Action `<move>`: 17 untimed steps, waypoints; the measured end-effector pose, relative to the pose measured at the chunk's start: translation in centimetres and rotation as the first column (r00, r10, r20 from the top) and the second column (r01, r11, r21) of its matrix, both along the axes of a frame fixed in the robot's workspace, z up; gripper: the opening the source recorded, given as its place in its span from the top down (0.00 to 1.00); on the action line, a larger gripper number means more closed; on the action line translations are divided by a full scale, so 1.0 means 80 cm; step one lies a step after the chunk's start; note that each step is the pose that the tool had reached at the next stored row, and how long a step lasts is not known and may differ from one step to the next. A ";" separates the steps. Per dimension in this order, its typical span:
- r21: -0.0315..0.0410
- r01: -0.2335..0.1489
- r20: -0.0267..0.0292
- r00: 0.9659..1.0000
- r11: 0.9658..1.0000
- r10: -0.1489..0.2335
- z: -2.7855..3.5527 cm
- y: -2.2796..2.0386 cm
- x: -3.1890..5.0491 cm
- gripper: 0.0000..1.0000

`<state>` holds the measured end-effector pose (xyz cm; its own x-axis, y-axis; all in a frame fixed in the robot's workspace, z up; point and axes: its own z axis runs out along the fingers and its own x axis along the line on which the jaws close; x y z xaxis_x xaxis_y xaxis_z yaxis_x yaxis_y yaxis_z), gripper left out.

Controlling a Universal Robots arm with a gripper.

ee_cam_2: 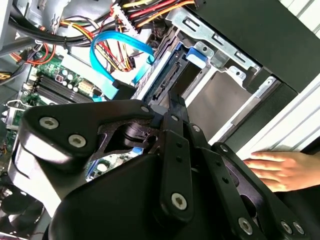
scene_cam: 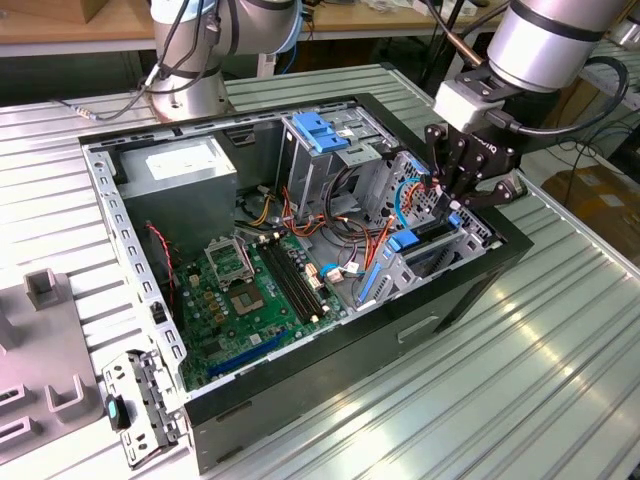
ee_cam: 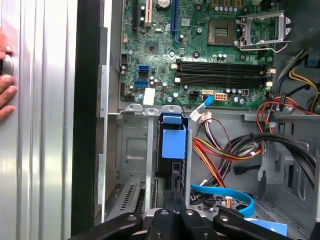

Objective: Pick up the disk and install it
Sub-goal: 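Insert the first disk wire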

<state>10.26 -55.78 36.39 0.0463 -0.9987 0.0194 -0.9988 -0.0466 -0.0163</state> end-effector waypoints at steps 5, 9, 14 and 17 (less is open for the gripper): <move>0.000 -0.022 0.000 1.000 1.000 0.022 0.0082 0.0000 0.000 0.89; 0.000 -0.035 0.000 0.999 0.999 0.035 0.0097 0.0000 0.000 0.89; 0.000 -0.038 -0.001 0.999 0.999 0.038 0.0098 0.0012 0.008 0.89; 0.000 -0.039 -0.001 0.999 0.999 0.039 0.0098 0.0027 0.009 0.89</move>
<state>11.01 -55.56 37.17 0.0857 -0.9961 0.0192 -0.9962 -0.0860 -0.0153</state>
